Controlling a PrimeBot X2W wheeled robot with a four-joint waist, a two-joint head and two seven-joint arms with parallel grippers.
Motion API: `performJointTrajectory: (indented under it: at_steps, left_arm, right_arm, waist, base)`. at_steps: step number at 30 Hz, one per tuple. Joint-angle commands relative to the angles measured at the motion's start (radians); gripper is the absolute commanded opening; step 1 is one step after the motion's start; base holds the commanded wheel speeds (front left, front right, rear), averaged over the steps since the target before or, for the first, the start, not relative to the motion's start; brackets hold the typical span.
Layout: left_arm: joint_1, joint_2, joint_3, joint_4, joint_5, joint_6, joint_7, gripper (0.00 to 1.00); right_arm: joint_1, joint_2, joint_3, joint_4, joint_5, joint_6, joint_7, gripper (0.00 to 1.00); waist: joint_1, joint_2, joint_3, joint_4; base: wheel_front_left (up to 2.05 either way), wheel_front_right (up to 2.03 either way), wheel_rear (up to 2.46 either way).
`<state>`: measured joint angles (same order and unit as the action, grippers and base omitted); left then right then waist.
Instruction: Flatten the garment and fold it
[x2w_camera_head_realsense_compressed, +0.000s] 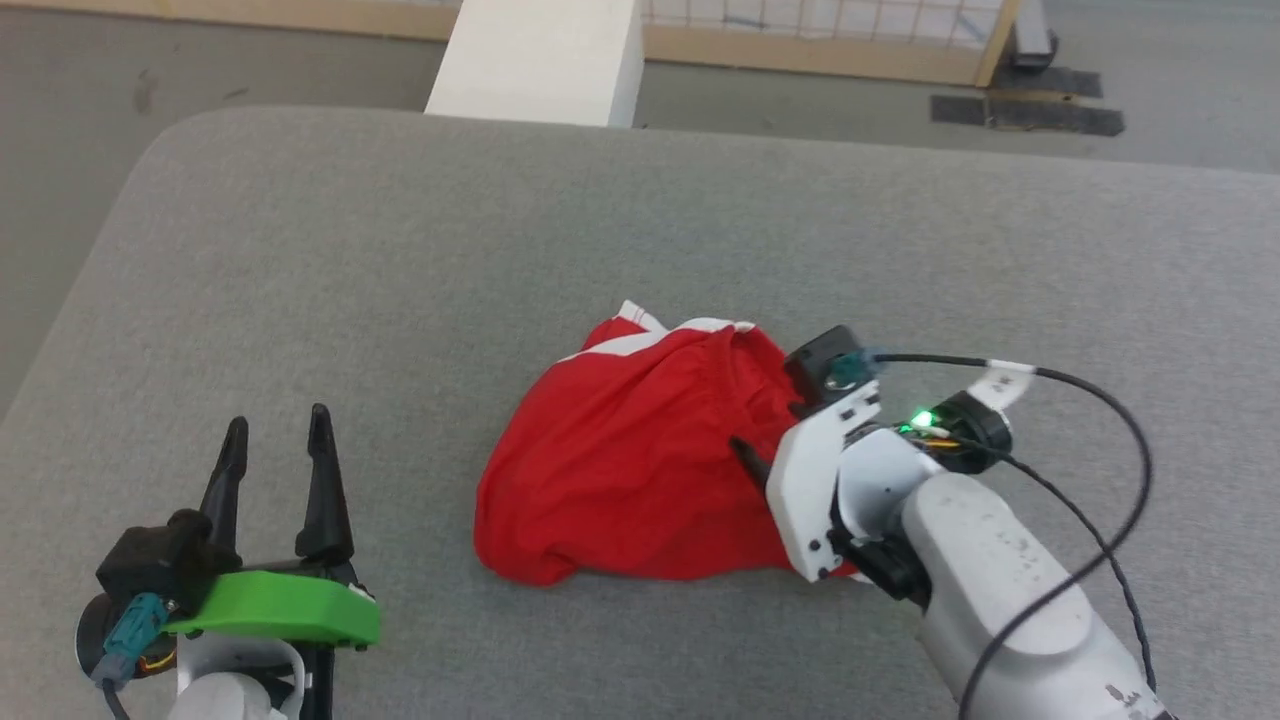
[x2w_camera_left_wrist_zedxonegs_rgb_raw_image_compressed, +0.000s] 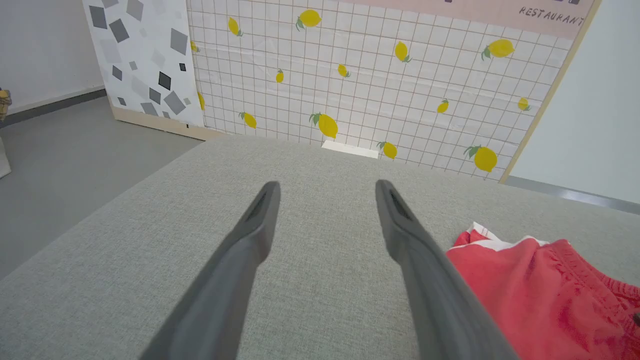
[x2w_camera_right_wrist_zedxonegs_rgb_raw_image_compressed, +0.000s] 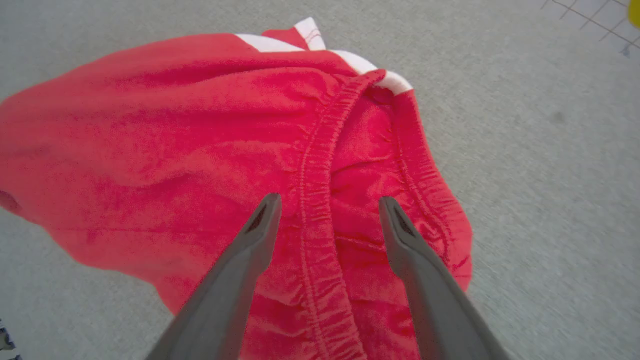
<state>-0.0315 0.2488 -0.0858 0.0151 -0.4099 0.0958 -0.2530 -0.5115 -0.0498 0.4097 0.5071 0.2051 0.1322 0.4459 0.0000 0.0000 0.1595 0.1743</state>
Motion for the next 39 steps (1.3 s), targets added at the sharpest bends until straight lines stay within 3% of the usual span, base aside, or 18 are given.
performJointTrajectory:
  at_steps: [1,7,8,9,10,16,22,27,30,31,32,39]
  left_arm:
    - [-0.024,-0.012,0.011,0.000,0.008,-0.011,-0.008,1.00]
    - [-0.032,-0.052,0.054,0.011,0.027,-0.050,-0.008,1.00]
    - [-0.032,-0.057,0.060,0.012,0.030,-0.055,-0.009,1.00]
    - [-0.032,-0.063,0.066,0.014,0.035,-0.061,-0.009,1.00]
    - [-0.032,-0.068,0.072,0.015,0.038,-0.066,-0.009,1.00]
    - [-0.033,-0.096,0.098,0.022,0.062,-0.100,-0.009,1.00]
    - [-0.028,-0.122,0.122,0.022,0.080,-0.122,-0.009,1.00]
    - [-0.010,-0.139,0.136,0.028,0.088,-0.135,-0.009,1.00]
    - [0.001,-0.143,0.149,0.031,0.090,-0.139,-0.009,1.00]
    - [0.002,-0.144,0.153,0.032,0.091,-0.141,-0.009,1.00]
    - [0.003,-0.145,0.155,0.034,0.091,-0.142,-0.009,1.00]
    - [-0.014,-0.153,0.160,0.041,0.099,-0.153,-0.009,1.00]
  right_arm:
    - [-0.023,0.000,0.020,0.022,0.011,-0.002,-0.004,1.00]
    - [-0.058,0.000,0.073,0.095,0.056,-0.002,-0.021,1.00]
    - [-0.060,0.000,0.079,0.104,0.065,-0.002,-0.020,0.94]
    - [-0.063,0.000,0.087,0.111,0.074,-0.002,-0.023,0.40]
    - [-0.065,0.000,0.092,0.114,0.085,-0.002,-0.030,0.00]
    - [-0.088,0.000,0.068,0.119,0.118,-0.002,-0.088,0.00]
    - [-0.088,-0.002,-0.143,0.108,0.049,-0.002,-0.146,0.00]
    - [0.006,-0.021,-0.336,0.081,-0.047,-0.002,-0.091,0.00]
    - [0.062,-0.015,-0.371,0.051,-0.061,-0.002,-0.058,0.00]
    - [0.079,-0.011,-0.372,0.038,-0.052,-0.002,-0.052,0.44]
    - [0.090,-0.009,-0.374,0.027,-0.045,-0.002,-0.051,1.00]
    - [0.142,-0.001,-0.478,-0.079,0.015,-0.002,-0.124,1.00]
  waist:
    - [0.0000,0.0000,0.032,0.028]
    - [0.0000,0.0000,0.042,0.034]
    - [0.0000,0.0000,0.040,0.033]
    - [0.0000,0.0000,0.038,0.031]
    - [0.0000,0.0000,0.037,0.029]
    - [0.0000,0.0000,0.023,0.011]
    - [0.0000,0.0000,0.004,-0.002]
    - [0.0000,0.0000,-0.010,-0.006]
    - [0.0000,0.0000,-0.012,-0.015]
    - [0.0000,0.0000,-0.010,-0.016]
    - [0.0000,0.0000,-0.010,-0.017]
    - [0.0000,0.0000,-0.017,-0.011]
  base:
    - [0.00,0.00,0.00]
    - [0.00,0.00,0.00]
    - [0.00,0.00,0.00]
    - [0.00,0.00,0.00]
    - [0.00,0.00,0.00]
    - [0.00,0.00,0.00]
    - [0.00,0.00,0.00]
    - [0.00,0.00,0.00]
    - [0.00,0.00,0.00]
    - [0.00,0.00,0.00]
    - [0.00,0.00,0.00]
    - [0.00,0.00,0.00]
